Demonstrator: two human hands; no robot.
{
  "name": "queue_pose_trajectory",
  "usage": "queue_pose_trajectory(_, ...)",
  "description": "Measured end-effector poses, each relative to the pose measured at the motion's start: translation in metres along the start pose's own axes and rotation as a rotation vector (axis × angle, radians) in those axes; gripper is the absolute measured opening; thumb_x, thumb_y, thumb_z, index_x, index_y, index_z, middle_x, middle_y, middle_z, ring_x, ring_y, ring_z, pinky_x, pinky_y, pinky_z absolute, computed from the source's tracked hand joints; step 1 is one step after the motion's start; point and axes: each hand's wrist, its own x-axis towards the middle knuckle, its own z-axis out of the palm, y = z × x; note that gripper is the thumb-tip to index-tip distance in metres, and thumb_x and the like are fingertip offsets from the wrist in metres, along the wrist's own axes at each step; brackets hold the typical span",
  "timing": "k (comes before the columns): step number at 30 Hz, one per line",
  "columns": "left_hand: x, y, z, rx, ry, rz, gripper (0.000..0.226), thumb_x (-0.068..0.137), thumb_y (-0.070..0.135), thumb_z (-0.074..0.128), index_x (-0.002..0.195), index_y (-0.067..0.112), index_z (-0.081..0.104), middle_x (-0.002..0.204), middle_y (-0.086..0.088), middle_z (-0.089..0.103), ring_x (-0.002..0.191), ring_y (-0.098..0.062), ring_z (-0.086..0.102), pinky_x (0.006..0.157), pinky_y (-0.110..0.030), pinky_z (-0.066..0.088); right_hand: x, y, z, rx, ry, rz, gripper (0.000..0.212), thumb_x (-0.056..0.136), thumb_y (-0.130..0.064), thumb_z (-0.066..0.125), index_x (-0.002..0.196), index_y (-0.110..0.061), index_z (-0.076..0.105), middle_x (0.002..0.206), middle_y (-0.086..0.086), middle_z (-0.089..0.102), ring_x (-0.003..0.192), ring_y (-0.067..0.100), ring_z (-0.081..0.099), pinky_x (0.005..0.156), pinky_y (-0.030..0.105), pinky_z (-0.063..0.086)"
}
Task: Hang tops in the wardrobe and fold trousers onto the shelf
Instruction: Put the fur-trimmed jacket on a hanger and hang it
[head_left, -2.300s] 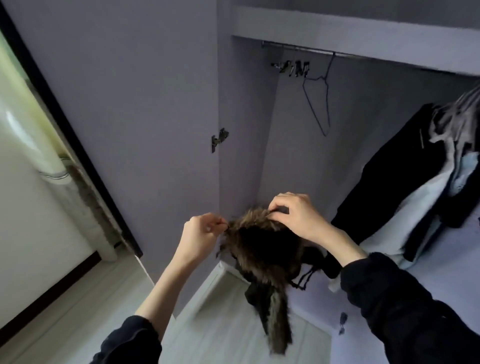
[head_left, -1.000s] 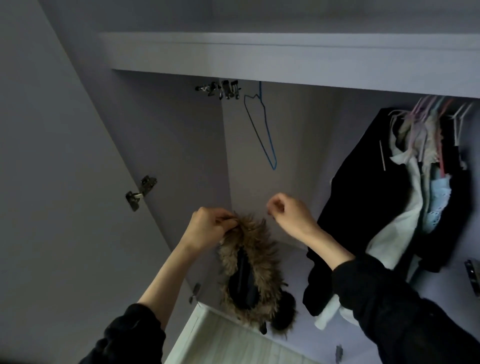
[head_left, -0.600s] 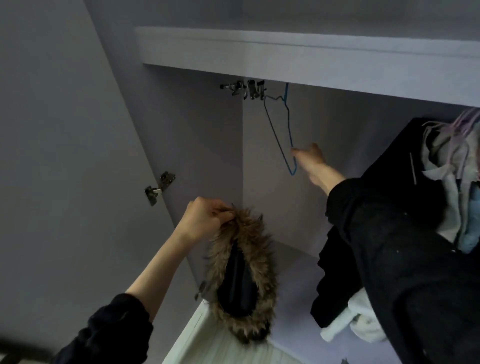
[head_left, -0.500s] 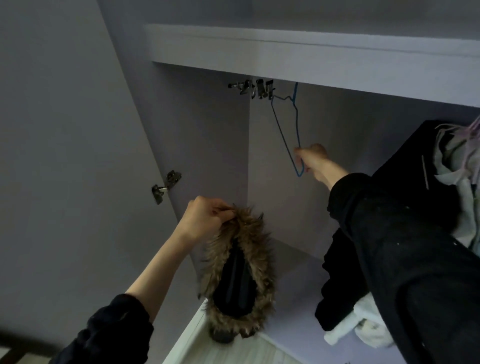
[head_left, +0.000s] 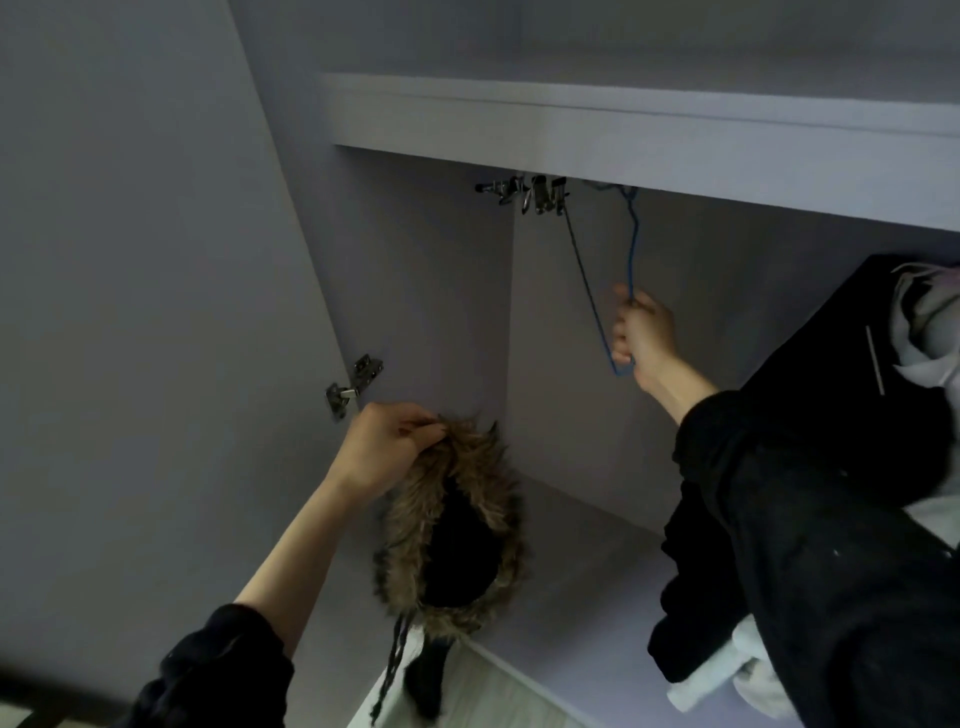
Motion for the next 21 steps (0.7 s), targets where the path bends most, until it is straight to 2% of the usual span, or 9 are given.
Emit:
queue_pose_trajectory(2,-0.001,-0.001,-0.001,-0.004,-0.002,0.004,0.013,0.084,0.007,0.067,0.076,0.017,0.067,0.071,0.008,0.066,0.070,-0.006,0.060,0.073,-0.027,0.047,-0.009,0.018,-0.007,-0.026,0.007,-0.030,0.022,0.099,-0.013,0.043,0.111,-0.004,0.059,0.054,-0.002,0.025,0.031,0.004,0.021,0.037,0.016,0.018)
queue_pose_trajectory(3,-0.001,-0.002,-0.001,-0.009,-0.001,-0.003,0.012,0.084,0.007,0.067,0.076,0.016,0.067,0.070,0.008,0.066,0.068,-0.006,0.060,0.073,-0.027,0.046,-0.015,0.033,-0.012,-0.044,0.011,-0.043,0.018,0.097,-0.015,0.047,0.094,-0.001,0.059,0.049,-0.004,0.027,0.031,0.003,0.022,0.040,0.018,0.019)
queue_pose_trajectory(4,-0.001,-0.003,-0.001,-0.025,0.000,-0.013,0.013,0.084,0.007,0.067,0.076,0.016,0.067,0.069,0.008,0.066,0.067,-0.007,0.059,0.072,-0.027,0.047,-0.024,0.049,-0.016,-0.070,0.021,-0.057,0.022,0.095,-0.018,0.052,0.075,-0.008,0.054,0.044,-0.008,0.029,0.032,0.003,0.024,0.044,0.021,0.020)
queue_pose_trajectory(6,-0.001,-0.004,-0.002,-0.054,0.004,-0.026,0.015,0.084,0.007,0.067,0.074,0.017,0.067,0.069,0.007,0.066,0.067,-0.009,0.060,0.074,-0.030,0.048,-0.048,0.084,-0.024,-0.148,0.058,-0.113,0.038,0.091,-0.027,0.060,0.059,-0.019,0.041,0.040,-0.009,0.031,0.036,0.007,0.029,0.049,0.027,0.021)
queue_pose_trajectory(10,-0.003,-0.005,0.001,-0.028,-0.018,-0.007,0.005,0.085,0.009,0.066,0.081,0.012,0.069,0.075,0.001,0.067,0.075,-0.015,0.062,0.077,-0.029,0.049,-0.105,0.132,-0.034,-0.180,0.120,-0.198,0.044,0.090,-0.024,0.063,0.057,-0.010,0.038,0.049,0.007,0.032,0.047,0.015,0.032,0.052,0.030,0.026)
queue_pose_trajectory(14,-0.006,-0.006,0.009,-0.016,-0.054,0.006,0.003,0.085,0.010,0.067,0.085,0.012,0.069,0.080,-0.002,0.068,0.083,-0.018,0.064,0.082,-0.032,0.051,-0.127,0.127,-0.033,-0.054,-0.072,-0.182,0.018,0.089,-0.015,0.062,0.078,-0.008,0.050,0.043,-0.007,0.044,0.042,0.006,0.042,0.052,0.020,0.038)
queue_pose_trajectory(16,-0.009,-0.009,0.015,-0.012,-0.069,-0.012,0.007,0.084,0.012,0.068,0.090,0.008,0.071,0.085,-0.006,0.070,0.086,-0.021,0.065,0.085,-0.035,0.052,-0.126,0.124,-0.030,-0.010,-0.115,-0.130,0.021,0.089,-0.023,0.062,0.078,-0.011,0.049,0.046,-0.004,0.035,0.039,0.004,0.035,0.045,0.017,0.032)
queue_pose_trajectory(19,-0.012,-0.014,0.021,-0.004,-0.082,-0.014,0.005,0.084,0.012,0.069,0.088,0.010,0.071,0.086,-0.008,0.071,0.090,-0.023,0.066,0.086,-0.037,0.052,-0.127,0.128,-0.027,0.081,-0.008,0.134,0.027,0.096,-0.033,0.051,0.079,-0.012,0.051,0.038,-0.013,0.028,0.029,0.001,0.028,0.033,0.013,0.017)
queue_pose_trajectory(21,-0.013,-0.017,0.023,0.009,-0.091,-0.035,0.002,0.085,0.013,0.067,0.086,0.013,0.069,0.087,-0.008,0.070,0.090,-0.023,0.065,0.086,-0.037,0.051,-0.130,0.131,-0.027,0.098,0.061,0.206,0.037,0.099,-0.034,0.045,0.069,-0.012,0.048,0.032,-0.013,0.026,0.027,0.003,0.024,0.032,0.013,0.015)
